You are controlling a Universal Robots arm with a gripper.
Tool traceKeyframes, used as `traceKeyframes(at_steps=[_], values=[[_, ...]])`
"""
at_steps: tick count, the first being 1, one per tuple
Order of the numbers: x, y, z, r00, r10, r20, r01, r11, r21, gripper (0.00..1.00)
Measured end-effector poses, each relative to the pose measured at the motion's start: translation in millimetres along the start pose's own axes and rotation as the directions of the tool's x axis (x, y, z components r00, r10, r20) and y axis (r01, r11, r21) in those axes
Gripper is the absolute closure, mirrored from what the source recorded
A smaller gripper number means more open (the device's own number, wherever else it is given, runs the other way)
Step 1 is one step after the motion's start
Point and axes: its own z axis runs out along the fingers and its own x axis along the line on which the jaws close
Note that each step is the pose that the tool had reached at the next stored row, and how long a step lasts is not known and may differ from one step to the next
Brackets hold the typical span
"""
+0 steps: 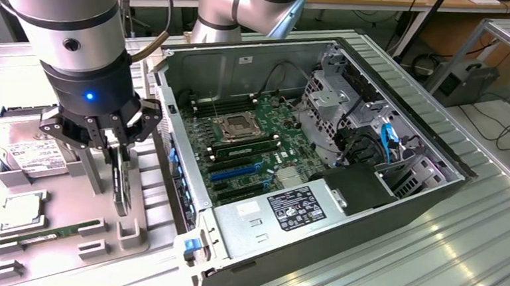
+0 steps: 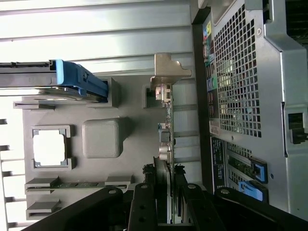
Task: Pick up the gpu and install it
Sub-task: 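Pick up the gpu and move the gpu toward the slot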
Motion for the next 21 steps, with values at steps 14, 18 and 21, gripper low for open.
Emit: traceKeyframes(at_steps=[14,18,21], values=[[-0.1,0.2,-5.0,1.0,0.0,0.0,0.0,1.0,-0.0001,0.74],[-0.2,0.3,-6.2,1.0,0.0,0.0001,0.0,1.0,0.0,0.74],[-0.2,0.3,-6.7,1.0,0.0,0.0,0.0,1.0,0.0,0.74]])
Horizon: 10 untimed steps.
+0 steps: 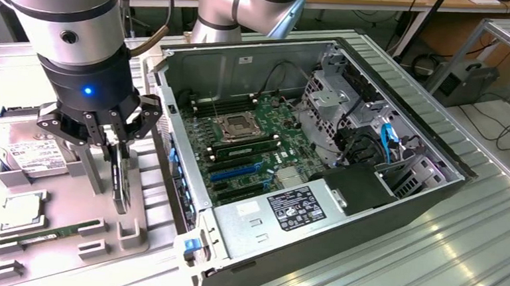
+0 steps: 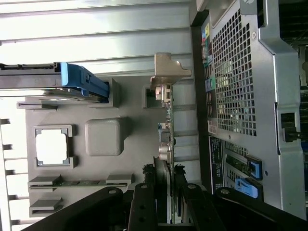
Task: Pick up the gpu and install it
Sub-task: 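Pick up the gpu and move the gpu toward the slot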
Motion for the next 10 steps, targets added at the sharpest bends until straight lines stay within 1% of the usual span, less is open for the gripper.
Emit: traceKeyframes(at_steps=[6,8,10], values=[[-0.1,0.0,-0.8,1.0,0.0,0.0001,0.0,1.0,0.0,0.74],[-0.1,0.1,-3.2,1.0,0.0,0.0,0.0,1.0,0.0,0.74],[-0.1,0.2,-3.4,1.0,0.0,0.0001,0.0,1.0,-0.0001,0.74]])
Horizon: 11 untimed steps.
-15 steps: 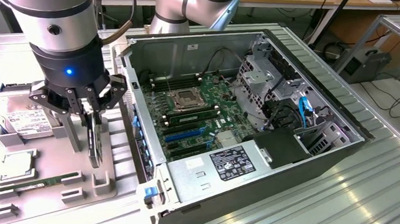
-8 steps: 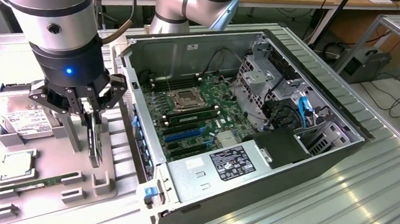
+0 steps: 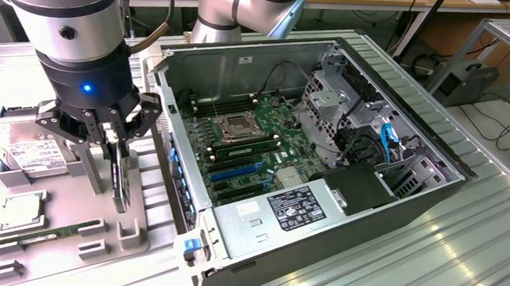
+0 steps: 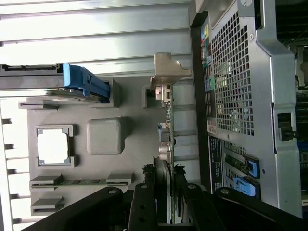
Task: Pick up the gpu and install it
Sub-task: 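Pick up the gpu and move the gpu toward the slot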
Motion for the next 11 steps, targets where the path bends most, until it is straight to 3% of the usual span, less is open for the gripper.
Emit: traceKeyframes(at_steps=[11], values=[[0.0,0.1,-2.1,1.0,0.0,-0.0001,0.0,1.0,0.0,0.74]])
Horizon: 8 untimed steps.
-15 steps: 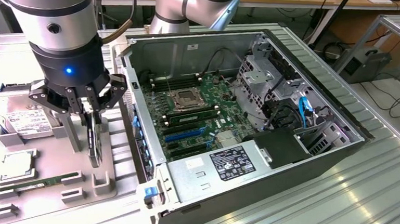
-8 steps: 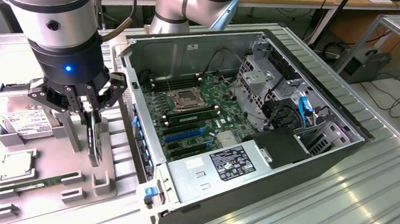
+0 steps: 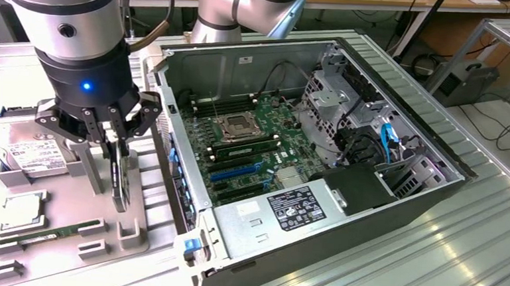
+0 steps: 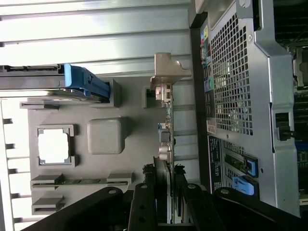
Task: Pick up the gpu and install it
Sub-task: 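Pick up the gpu and move the gpu toward the slot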
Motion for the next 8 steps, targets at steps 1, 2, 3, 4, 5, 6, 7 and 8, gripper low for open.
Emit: traceKeyframes(at_steps=[1,2,3,4,5,6,7,8], values=[[0.0,0.0,-0.4,1.0,0.0,0.0,0.0,1.0,0.0,0.74],[0.0,0.0,-1.0,1.0,0.0,0.0,0.0,1.0,0.0001,0.74],[0.0,0.1,-1.1,1.0,0.0,0.0,0.0,1.0,0.0,0.74],[0.0,0.1,-1.3,1.0,0.0,0.0,0.0,1.0,0.0,0.74],[0.0,0.1,-1.5,1.0,0.0,0.0,0.0,1.0,0.0,0.74],[0.0,0.1,-1.7,1.0,0.0,0.0,0.0,1.0,0.0,0.74],[0.0,0.1,-1.8,1.0,0.0,0.0,0.0,1.0,0.0,0.74],[-0.1,0.1,-2.0,1.0,0.0,0.0,0.0,1.0,0.0,0.74]])
